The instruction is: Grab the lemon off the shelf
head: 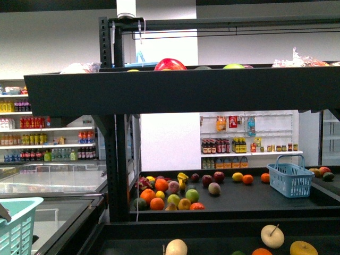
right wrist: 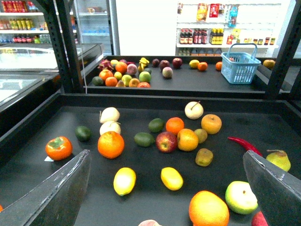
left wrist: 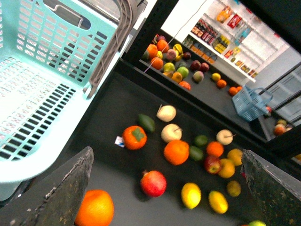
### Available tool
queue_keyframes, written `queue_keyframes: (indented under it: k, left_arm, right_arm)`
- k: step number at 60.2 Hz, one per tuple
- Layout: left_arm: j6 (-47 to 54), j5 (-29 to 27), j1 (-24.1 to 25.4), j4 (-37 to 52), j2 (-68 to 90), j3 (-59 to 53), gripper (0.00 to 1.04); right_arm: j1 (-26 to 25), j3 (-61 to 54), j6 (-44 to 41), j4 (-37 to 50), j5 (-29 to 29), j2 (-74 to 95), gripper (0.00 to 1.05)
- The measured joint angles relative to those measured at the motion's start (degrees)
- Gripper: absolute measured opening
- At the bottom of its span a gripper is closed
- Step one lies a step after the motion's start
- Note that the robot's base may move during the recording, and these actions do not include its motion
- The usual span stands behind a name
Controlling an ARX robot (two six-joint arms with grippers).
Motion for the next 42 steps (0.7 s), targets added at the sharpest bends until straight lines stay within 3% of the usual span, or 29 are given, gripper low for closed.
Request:
queue_keyframes:
  k: [6, 14, 42]
  left_arm:
    - [-8.28, 6.36, 7.23, 4.17, 12.28, 7.72, 0.97]
    - [-18.97, 8.50, 12.70, 7.28, 28.26, 16.98, 0.97]
    - [-36.15, 10.58, 13.64, 20.48, 54.16, 32.85, 0.97]
  right_arm:
    - [0.00, 0.00, 0.02, 0.00, 0.00, 0.00, 0.97]
    - [0.00, 0.00, 0.00, 0.00, 0.00, 0.00, 0.97]
    - [0.00, 0.00, 0.00, 0.00, 0.00, 0.00, 0.97]
